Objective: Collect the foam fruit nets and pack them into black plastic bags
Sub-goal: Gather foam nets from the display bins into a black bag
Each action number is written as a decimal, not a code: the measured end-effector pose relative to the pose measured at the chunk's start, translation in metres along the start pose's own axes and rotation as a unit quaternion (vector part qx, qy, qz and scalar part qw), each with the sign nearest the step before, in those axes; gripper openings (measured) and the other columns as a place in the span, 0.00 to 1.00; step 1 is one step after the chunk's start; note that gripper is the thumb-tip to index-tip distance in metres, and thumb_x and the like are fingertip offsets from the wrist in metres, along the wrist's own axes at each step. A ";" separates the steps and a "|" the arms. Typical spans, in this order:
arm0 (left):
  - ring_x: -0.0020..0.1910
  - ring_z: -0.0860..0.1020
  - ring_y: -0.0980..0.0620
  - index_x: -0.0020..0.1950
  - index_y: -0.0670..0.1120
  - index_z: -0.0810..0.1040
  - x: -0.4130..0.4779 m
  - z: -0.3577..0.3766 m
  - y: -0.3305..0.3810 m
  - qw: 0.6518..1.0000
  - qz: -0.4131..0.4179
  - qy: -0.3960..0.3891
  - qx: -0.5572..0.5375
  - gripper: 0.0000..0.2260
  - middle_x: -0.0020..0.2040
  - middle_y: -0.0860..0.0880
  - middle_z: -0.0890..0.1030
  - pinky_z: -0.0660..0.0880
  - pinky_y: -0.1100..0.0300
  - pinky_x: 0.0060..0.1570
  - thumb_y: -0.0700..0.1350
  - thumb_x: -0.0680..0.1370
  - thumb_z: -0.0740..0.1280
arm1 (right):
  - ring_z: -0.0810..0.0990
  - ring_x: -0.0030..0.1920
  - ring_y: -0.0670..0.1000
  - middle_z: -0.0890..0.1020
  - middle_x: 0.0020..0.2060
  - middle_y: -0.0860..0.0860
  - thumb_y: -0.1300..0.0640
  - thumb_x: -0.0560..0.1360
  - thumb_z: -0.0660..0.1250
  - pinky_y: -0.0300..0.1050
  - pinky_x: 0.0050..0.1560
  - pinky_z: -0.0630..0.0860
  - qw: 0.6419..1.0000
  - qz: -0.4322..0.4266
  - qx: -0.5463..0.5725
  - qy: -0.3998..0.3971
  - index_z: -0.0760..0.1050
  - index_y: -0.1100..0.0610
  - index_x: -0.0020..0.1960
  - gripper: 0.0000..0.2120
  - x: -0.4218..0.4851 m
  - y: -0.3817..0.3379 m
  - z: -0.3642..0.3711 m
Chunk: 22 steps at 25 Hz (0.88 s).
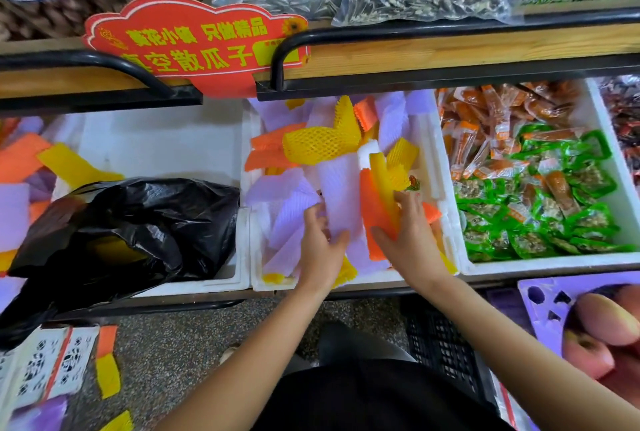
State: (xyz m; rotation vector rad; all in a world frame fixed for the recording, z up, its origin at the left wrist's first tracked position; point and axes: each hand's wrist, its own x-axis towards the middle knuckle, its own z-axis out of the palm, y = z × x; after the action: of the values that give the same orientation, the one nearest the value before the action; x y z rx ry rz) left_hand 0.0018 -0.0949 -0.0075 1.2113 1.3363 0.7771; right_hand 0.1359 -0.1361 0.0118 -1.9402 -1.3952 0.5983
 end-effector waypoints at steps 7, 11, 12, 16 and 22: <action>0.38 0.73 0.59 0.47 0.45 0.69 -0.015 -0.007 0.014 0.994 -0.065 -0.067 -0.052 0.09 0.37 0.54 0.72 0.71 0.68 0.36 0.45 0.77 0.68 | 0.77 0.52 0.42 0.76 0.57 0.47 0.64 0.75 0.66 0.32 0.48 0.74 0.974 -0.010 0.156 -0.163 0.68 0.53 0.68 0.22 -0.022 -0.008 -0.002; 0.27 0.69 0.64 0.39 0.48 0.63 -0.012 -0.015 0.013 0.998 -0.034 0.007 0.053 0.14 0.32 0.53 0.67 0.64 0.68 0.29 0.41 0.76 0.68 | 0.78 0.48 0.45 0.77 0.55 0.43 0.66 0.77 0.63 0.33 0.45 0.74 0.980 -0.015 0.169 -0.107 0.70 0.52 0.62 0.16 -0.026 0.003 0.004; 0.29 0.70 0.63 0.40 0.47 0.64 -0.011 -0.018 0.011 0.998 -0.029 0.013 0.057 0.13 0.33 0.52 0.69 0.65 0.66 0.31 0.41 0.76 0.69 | 0.79 0.47 0.47 0.77 0.53 0.45 0.66 0.77 0.63 0.35 0.43 0.74 0.986 0.021 0.158 -0.053 0.69 0.54 0.61 0.15 -0.021 0.015 0.007; 0.40 0.76 0.52 0.49 0.43 0.69 -0.007 -0.037 0.005 0.998 -0.035 0.028 0.046 0.09 0.40 0.50 0.76 0.73 0.55 0.44 0.41 0.75 0.69 | 0.74 0.60 0.59 0.71 0.61 0.59 0.56 0.74 0.69 0.49 0.55 0.75 0.961 0.257 0.094 -0.022 0.61 0.66 0.69 0.30 0.013 0.080 0.015; 0.26 0.70 0.63 0.39 0.46 0.65 -0.010 -0.045 -0.001 0.995 -0.039 0.043 0.079 0.13 0.32 0.52 0.68 0.65 0.67 0.29 0.39 0.75 0.69 | 0.75 0.58 0.59 0.74 0.59 0.61 0.50 0.72 0.72 0.46 0.48 0.71 0.913 0.386 0.128 -0.022 0.57 0.69 0.68 0.37 0.044 0.091 0.033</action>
State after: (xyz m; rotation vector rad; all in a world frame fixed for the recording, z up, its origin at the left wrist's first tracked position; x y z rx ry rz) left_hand -0.0428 -0.0957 0.0022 1.2529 1.5293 0.6854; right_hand 0.1852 -0.1050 -0.0771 -2.2226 -0.4752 1.1229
